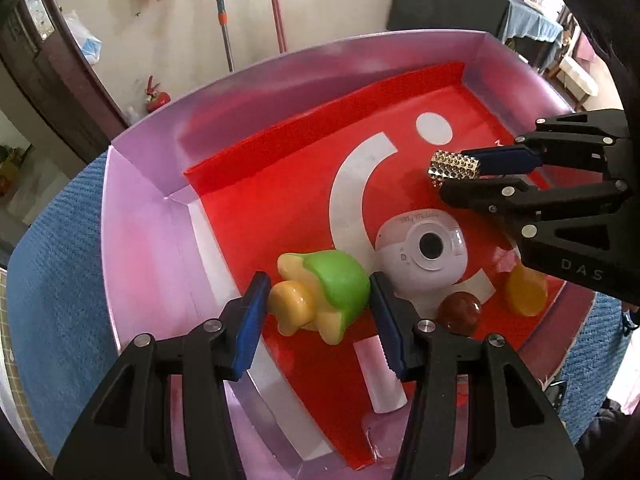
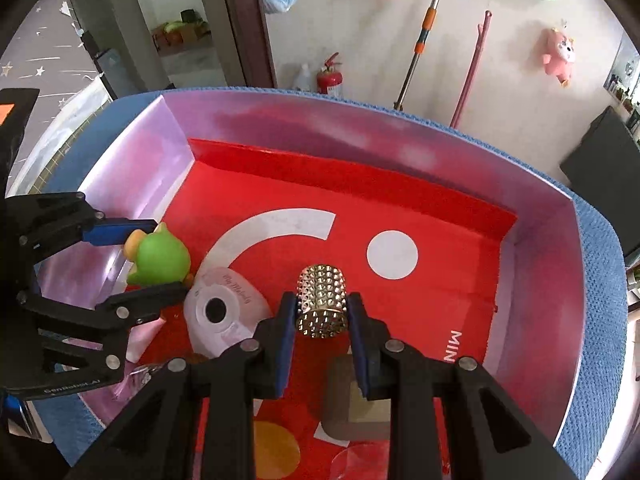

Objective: Organize rigid objects
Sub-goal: 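Carry the frog toy and gold cylinder into the tray and open both tools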

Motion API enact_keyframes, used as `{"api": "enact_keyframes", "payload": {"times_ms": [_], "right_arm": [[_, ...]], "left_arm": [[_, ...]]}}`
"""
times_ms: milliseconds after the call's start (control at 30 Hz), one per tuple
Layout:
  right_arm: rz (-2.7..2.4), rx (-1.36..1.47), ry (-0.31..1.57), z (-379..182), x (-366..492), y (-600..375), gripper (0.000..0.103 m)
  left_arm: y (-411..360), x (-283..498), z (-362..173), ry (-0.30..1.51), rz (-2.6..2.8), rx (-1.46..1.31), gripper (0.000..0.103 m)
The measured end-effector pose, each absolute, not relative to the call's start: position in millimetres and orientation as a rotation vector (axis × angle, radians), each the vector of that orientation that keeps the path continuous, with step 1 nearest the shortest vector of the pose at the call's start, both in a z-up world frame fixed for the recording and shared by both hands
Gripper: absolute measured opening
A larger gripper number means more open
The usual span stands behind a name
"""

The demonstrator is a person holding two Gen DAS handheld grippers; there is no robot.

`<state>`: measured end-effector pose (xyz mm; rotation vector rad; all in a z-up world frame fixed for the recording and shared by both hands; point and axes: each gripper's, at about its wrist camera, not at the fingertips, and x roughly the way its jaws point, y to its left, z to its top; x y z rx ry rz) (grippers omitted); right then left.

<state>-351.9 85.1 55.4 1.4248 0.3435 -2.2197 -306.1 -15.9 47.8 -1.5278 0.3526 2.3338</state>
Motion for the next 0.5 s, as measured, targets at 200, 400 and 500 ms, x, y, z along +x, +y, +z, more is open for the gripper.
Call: {"api": "enact_keyframes", "payload": {"times_ms": [200,400,500], "right_arm": [[-2.211,1.448,0.336,51.0,-355.4,86.2,0.027],[-2.197,1.471,0.340,47.0,-358.0,82.7,0.027],[-2.199,1.471,0.346,45.9,-357.2,83.0,0.027]], "left_arm": [[-17.3,-309.0,49.0,0.332,2.311,-1.553,0.049],[-13.9,-307.9,49.5,0.337,2.317,-1.563,0.049],[-12.7,-307.0,48.7,0.346,2.317,-1.560,0.049]]}}
